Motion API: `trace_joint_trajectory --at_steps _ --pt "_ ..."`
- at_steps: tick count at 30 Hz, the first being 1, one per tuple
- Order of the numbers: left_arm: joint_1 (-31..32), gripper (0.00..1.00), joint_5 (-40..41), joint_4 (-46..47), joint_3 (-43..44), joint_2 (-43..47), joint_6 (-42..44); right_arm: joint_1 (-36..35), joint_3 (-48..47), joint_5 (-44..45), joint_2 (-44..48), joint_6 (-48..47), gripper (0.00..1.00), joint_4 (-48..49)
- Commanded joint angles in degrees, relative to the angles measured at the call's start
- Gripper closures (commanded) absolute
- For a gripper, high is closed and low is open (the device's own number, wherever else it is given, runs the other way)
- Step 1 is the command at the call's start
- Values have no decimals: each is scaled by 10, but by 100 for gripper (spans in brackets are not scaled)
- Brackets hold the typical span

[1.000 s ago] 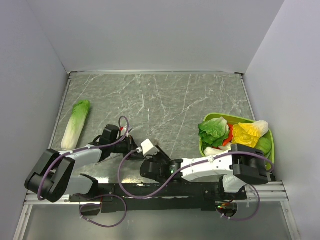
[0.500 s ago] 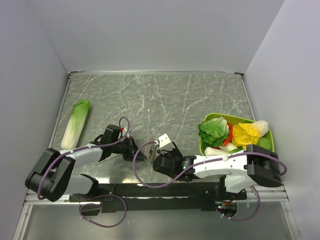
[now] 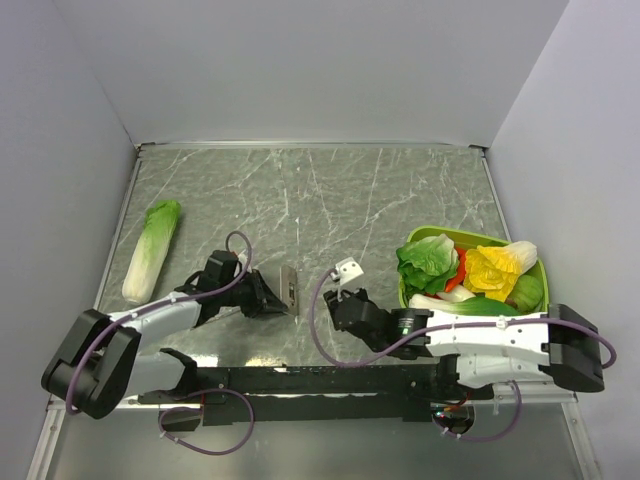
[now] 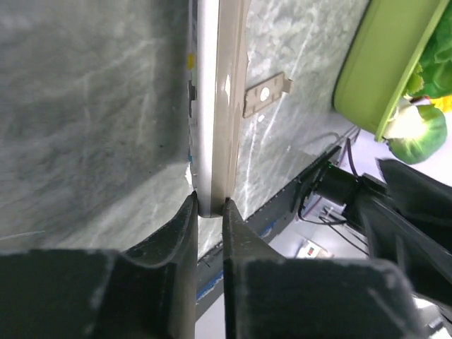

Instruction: Unload the batteries from the remote control

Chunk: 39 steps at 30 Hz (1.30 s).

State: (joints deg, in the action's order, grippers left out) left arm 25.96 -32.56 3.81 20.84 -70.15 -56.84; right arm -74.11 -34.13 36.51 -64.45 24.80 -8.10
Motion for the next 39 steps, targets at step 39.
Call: trace_joint_trajectory --at_steps 39 --pt "-31 49 533 -581 153 90 -493 -3 38 -21 136 6 49 -23"
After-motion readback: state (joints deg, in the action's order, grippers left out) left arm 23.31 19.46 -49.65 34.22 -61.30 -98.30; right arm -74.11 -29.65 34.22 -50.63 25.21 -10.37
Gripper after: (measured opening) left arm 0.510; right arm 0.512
